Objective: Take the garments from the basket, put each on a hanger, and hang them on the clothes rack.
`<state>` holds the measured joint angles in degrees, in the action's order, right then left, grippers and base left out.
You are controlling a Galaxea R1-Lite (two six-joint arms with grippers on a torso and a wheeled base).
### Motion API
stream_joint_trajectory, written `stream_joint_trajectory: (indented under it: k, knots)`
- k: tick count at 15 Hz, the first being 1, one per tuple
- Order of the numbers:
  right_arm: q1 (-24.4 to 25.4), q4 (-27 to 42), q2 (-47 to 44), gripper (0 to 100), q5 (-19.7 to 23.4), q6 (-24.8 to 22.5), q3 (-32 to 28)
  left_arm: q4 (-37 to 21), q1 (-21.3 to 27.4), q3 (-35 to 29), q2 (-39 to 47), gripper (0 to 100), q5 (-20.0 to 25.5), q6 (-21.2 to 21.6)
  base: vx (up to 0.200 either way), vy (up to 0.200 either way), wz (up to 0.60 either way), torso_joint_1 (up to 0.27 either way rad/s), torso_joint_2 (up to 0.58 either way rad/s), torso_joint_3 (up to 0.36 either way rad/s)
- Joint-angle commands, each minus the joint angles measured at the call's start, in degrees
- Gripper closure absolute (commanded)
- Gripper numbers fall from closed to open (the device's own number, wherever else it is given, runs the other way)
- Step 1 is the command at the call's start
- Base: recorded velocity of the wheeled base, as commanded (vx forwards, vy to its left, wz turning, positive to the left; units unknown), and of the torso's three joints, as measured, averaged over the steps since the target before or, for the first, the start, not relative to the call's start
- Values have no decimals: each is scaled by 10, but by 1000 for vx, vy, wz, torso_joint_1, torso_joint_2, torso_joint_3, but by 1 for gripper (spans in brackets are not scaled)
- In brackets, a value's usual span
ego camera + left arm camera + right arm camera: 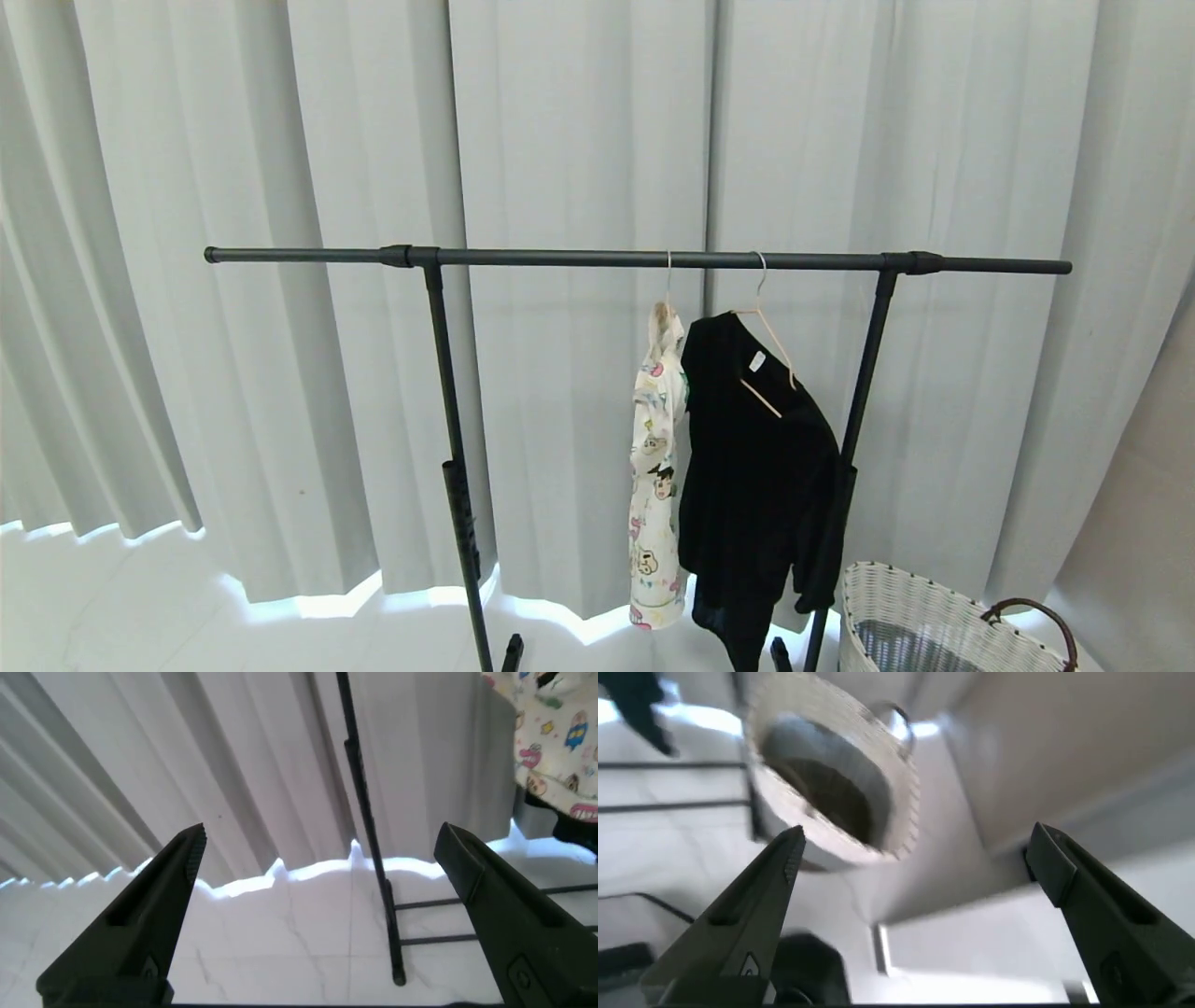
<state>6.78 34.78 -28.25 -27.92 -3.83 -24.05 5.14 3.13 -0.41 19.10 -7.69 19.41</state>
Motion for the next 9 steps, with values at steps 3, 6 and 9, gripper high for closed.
stream_joint_trajectory:
  k: [3, 6, 9]
  knots:
    - [-51, -66, 204, 0, 5, -19, 87, -59, -4, -6, -150, 0, -49, -31, 0, 0, 0, 0, 0, 0]
    - [-70, -272, 282, 0, 61, -37, 194, -60, -4, -4, -151, 0, -48, -79, 0, 0, 0, 0, 0, 0]
    - [-70, -274, 282, 0, 55, -38, 195, -59, -11, 4, -154, 0, -51, -164, 0, 0, 0, 0, 0, 0]
